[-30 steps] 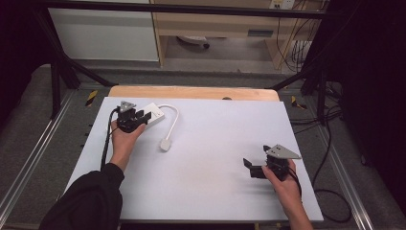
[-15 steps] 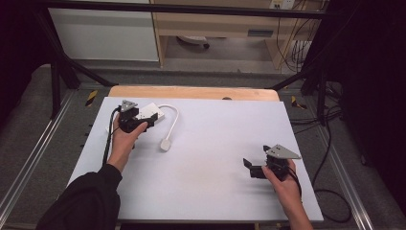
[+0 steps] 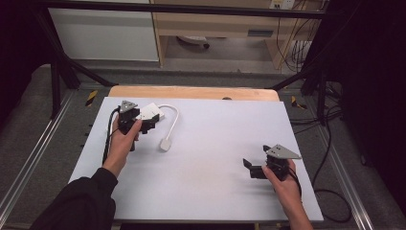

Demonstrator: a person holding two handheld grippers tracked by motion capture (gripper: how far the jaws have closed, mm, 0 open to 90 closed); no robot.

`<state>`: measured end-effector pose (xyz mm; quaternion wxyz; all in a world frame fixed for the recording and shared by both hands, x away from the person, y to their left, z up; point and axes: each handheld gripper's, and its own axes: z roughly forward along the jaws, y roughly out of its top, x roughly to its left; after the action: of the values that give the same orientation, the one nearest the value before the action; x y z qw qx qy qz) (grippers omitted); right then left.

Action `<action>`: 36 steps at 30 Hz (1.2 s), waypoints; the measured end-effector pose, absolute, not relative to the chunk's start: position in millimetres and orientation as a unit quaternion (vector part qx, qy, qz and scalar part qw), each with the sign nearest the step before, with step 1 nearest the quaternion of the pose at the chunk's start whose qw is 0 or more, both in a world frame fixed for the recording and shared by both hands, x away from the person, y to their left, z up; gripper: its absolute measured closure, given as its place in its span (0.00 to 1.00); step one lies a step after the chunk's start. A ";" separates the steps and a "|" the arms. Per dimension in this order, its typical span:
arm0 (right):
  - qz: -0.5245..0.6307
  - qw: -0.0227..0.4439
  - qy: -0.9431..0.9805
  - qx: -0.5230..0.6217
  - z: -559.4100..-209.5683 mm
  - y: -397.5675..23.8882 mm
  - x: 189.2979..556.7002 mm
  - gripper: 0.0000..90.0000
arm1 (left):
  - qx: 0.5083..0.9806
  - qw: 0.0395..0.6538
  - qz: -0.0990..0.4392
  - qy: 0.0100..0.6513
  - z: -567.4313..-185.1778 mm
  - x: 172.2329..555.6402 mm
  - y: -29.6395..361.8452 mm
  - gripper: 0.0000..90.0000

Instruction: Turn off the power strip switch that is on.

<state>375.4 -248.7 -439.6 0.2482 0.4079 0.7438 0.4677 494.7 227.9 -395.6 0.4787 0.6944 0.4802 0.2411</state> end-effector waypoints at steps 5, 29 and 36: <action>0.469 0.247 0.744 0.407 -439.7 -248.7 375.8 0.03 | 0.694 0.489 0.234 0.474 -388.9 482.0 227.8 0.10; 0.469 0.247 0.745 0.405 -439.0 -248.4 375.1 0.03 | 0.685 0.532 0.212 0.450 -373.9 402.5 246.3 0.07; 0.468 0.246 0.745 0.407 -440.2 -249.4 375.2 0.03 | 0.686 0.534 0.215 0.445 -376.5 380.2 255.5 0.07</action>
<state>375.2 -249.4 -440.2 0.2463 0.4071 0.7447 0.4679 380.2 255.5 -376.5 0.5339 0.6859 0.4454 0.2148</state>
